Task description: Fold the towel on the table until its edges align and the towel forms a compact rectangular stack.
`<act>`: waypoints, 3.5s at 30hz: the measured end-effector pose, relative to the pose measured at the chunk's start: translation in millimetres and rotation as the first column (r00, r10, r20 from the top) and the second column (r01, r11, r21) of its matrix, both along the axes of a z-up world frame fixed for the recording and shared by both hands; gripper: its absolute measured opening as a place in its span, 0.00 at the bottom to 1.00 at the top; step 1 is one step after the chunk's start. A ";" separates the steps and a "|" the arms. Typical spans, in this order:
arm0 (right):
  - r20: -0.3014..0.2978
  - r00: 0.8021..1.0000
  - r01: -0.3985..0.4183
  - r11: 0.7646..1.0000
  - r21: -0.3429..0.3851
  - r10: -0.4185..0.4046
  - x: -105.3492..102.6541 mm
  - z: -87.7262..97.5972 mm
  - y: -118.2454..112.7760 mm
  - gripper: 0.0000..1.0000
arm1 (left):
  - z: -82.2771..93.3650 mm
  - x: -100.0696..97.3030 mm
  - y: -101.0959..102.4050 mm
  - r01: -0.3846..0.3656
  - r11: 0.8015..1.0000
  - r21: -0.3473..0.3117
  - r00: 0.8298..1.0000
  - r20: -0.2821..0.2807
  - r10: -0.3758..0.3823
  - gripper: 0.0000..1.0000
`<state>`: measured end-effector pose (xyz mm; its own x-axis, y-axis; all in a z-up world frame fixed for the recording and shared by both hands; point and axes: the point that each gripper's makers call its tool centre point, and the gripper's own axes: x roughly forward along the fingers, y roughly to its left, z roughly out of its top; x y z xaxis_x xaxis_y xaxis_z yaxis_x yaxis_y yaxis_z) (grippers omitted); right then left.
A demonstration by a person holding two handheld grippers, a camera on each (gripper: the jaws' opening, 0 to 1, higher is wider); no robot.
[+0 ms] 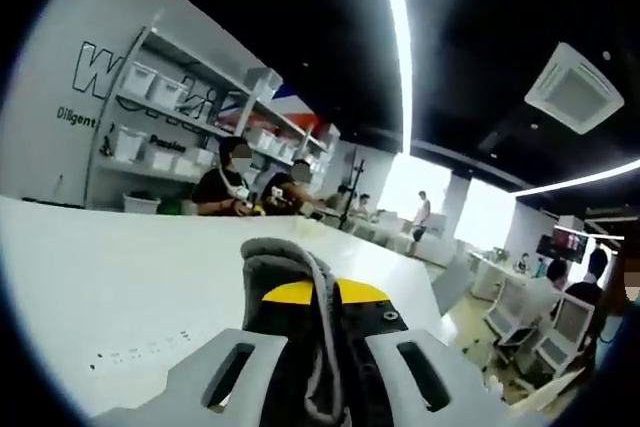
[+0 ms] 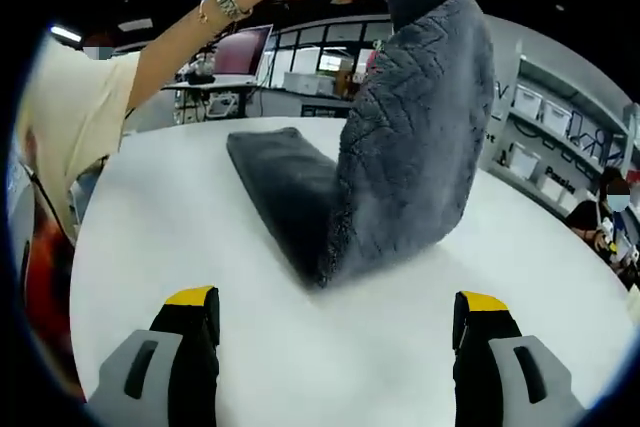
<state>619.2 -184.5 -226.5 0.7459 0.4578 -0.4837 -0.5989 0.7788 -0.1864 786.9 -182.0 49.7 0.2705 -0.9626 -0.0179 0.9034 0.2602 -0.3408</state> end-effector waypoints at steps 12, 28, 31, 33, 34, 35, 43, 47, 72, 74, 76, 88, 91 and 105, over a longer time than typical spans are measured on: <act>-0.001 1.000 0.008 1.000 -0.027 -0.008 3.3 -0.7 -0.7 0.99 | -12.6 11.0 62.9 -0.088 0.992 0.096 0.994 0.075 0.081 0.05; -0.044 0.999 0.012 0.999 -0.052 -0.015 5.0 -15.3 -1.0 0.99 | -31.7 8.1 159.9 -0.217 0.961 0.171 0.973 0.116 0.200 0.05; -0.051 0.999 0.013 0.998 -0.053 -0.016 4.6 -17.4 -0.5 0.99 | -35.9 7.8 174.5 -0.238 0.956 0.173 0.969 0.113 0.220 0.05; -0.055 0.998 0.012 0.998 -0.055 -0.015 4.1 -18.7 0.3 0.99 | -39.6 6.2 183.7 -0.258 0.951 0.173 0.964 0.113 0.241 0.06; -0.055 0.998 0.012 0.998 -0.055 -0.015 4.0 -18.9 0.4 0.99 | -42.9 5.5 188.7 -0.267 0.947 0.177 0.962 0.110 0.250 0.06; -0.058 0.998 0.010 0.998 -0.055 -0.013 3.9 -19.5 0.7 0.99 | -44.4 7.7 193.1 -0.273 0.945 0.182 0.961 0.103 0.257 0.06; -0.066 0.998 0.004 0.998 -0.059 -0.008 2.5 -22.2 1.3 0.99 | -84.6 14.8 224.6 -0.308 0.918 0.251 0.951 0.056 0.304 0.06; -0.073 0.997 0.002 0.998 -0.062 -0.006 2.5 -24.2 1.7 0.99 | -113.6 17.3 237.4 -0.319 0.897 0.307 0.945 0.034 0.324 0.06; -0.090 0.996 -0.007 0.998 -0.068 0.001 4.2 -27.0 5.0 0.99 | -274.5 36.7 339.8 -0.409 0.702 0.582 0.849 -0.040 0.527 0.11; -0.090 0.996 -0.006 0.998 -0.068 0.000 4.4 -27.2 5.1 0.99 | -279.3 42.0 347.4 -0.416 0.694 0.587 0.842 -0.039 0.538 0.12; -0.090 0.996 -0.007 0.998 -0.068 0.001 4.3 -27.4 5.3 0.99 | -284.3 45.4 353.7 -0.428 0.679 0.596 0.834 -0.029 0.551 0.15; -0.088 0.996 -0.026 0.999 -0.042 0.022 2.7 -24.7 11.0 0.99 | -266.2 54.4 370.8 -0.515 0.671 0.534 0.838 0.145 0.527 0.47; -0.092 0.995 -0.037 0.999 -0.022 0.034 2.2 -23.4 14.2 0.99 | -247.1 44.2 364.0 -0.518 0.707 0.481 0.851 0.209 0.482 0.56; -0.099 0.994 -0.041 0.994 0.100 0.051 2.3 -16.2 22.4 0.99 | -219.4 -61.7 302.8 -0.364 0.861 0.355 0.922 0.269 0.278 0.93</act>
